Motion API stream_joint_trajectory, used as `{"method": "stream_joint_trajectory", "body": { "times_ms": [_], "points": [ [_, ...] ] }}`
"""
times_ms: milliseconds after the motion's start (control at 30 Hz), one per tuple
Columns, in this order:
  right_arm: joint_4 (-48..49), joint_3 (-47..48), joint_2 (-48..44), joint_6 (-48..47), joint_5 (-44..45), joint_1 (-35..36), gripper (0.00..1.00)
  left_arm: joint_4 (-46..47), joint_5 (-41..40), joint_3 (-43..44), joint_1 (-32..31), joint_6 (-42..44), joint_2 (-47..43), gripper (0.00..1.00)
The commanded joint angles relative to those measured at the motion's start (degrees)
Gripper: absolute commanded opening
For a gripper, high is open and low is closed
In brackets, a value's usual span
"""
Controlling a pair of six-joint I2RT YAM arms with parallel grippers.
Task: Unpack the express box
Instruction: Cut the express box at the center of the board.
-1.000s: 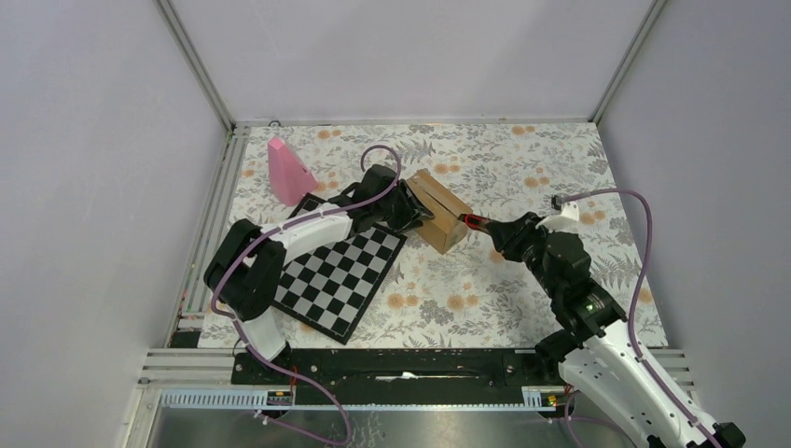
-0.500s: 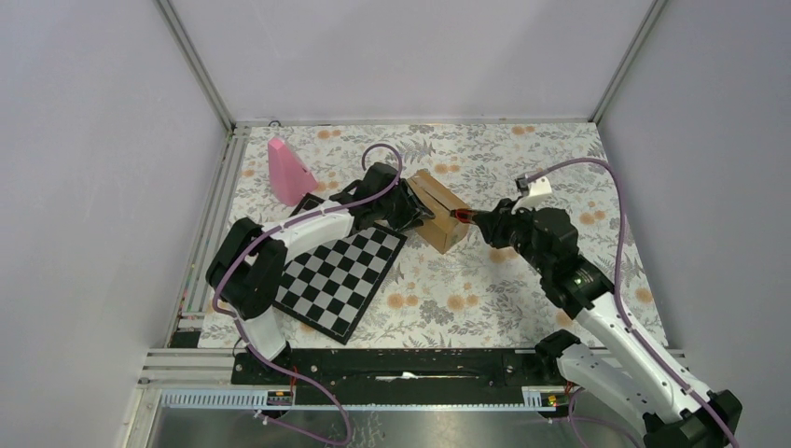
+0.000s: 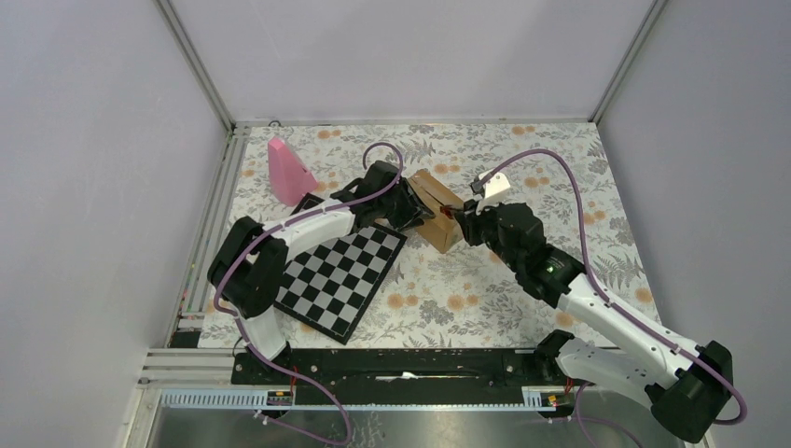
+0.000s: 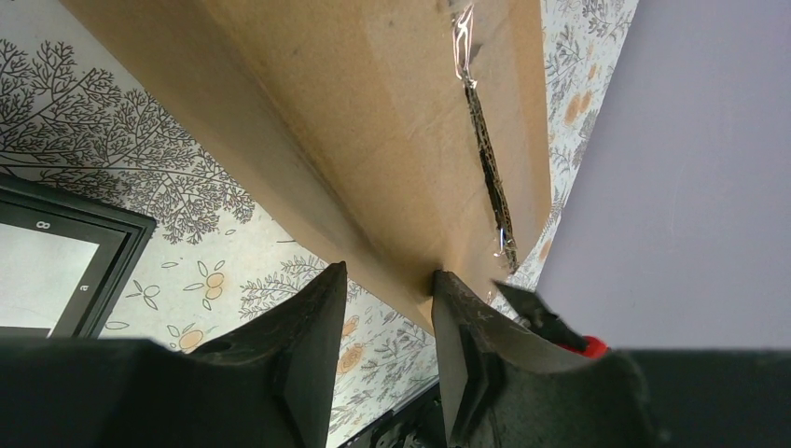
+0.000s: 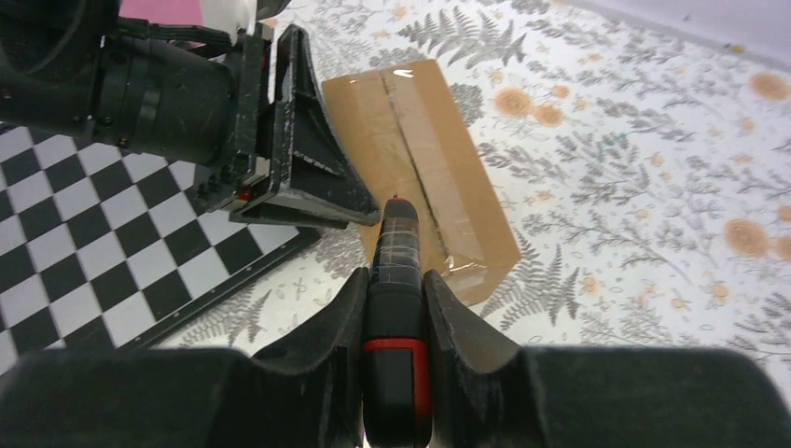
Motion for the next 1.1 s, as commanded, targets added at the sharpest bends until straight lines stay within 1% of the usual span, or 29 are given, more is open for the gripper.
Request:
{"method": "stream_joint_trajectory", "body": {
  "times_ms": [0, 267, 600, 833, 1067],
  "points": [
    [6.77, 2.08, -0.4, -5.59, 7.32, 1.24, 0.0, -10.15, -6.45, -0.88, 0.52, 3.22, 4.04, 0.39],
    [6.99, 1.94, 0.69, -8.47, 9.15, 2.85, 0.0, -11.13, -6.89, -0.38, 0.49, 3.41, 4.35, 0.39],
    [6.82, 1.89, 2.81, -9.58, 8.92, 3.48, 0.0, -11.26, -6.45, -0.2, 0.58, 3.49, 4.46, 0.39],
    [5.71, 2.0, 3.22, -9.65, 8.53, 3.88, 0.0, -11.52, -6.19, -0.03, 0.71, 3.56, 4.44, 0.39],
    [3.97, 2.63, 3.44, -10.84, 10.41, 4.54, 0.0, -11.52, -5.86, -0.04, 0.91, 3.57, 4.43, 0.39]
  ]
}}
